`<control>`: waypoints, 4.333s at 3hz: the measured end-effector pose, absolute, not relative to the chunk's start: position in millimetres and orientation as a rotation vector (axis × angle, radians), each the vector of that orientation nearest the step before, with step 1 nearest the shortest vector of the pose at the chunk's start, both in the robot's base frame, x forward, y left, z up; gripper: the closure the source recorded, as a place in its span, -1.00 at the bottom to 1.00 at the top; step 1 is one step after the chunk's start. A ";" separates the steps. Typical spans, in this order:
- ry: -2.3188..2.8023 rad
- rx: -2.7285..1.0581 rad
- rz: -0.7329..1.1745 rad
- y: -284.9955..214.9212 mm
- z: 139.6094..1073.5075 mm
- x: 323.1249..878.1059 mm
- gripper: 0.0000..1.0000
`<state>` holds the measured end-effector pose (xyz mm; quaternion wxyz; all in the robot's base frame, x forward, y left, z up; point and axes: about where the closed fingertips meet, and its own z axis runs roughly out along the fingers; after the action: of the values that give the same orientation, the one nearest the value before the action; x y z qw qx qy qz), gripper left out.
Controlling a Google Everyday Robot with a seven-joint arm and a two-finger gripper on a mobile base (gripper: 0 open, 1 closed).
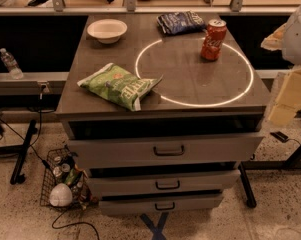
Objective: Move coke can near green jalapeno chip bag
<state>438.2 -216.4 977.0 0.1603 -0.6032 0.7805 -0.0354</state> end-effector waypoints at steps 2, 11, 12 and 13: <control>2.211 -1.707 -0.097 -213.0 977.5 446.6 -1.00; 2.035 -0.924 0.199 -250.4 914.6 770.7 -1.00; 2.026 -0.889 0.282 -237.3 898.2 789.9 -1.00; 1.999 -0.829 0.362 -229.8 889.2 805.5 -0.65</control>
Offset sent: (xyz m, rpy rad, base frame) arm 0.0200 0.0067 -0.0045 0.0389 -0.0195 0.0017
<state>805.5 -229.8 889.2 0.4562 -0.3361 0.8108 0.1468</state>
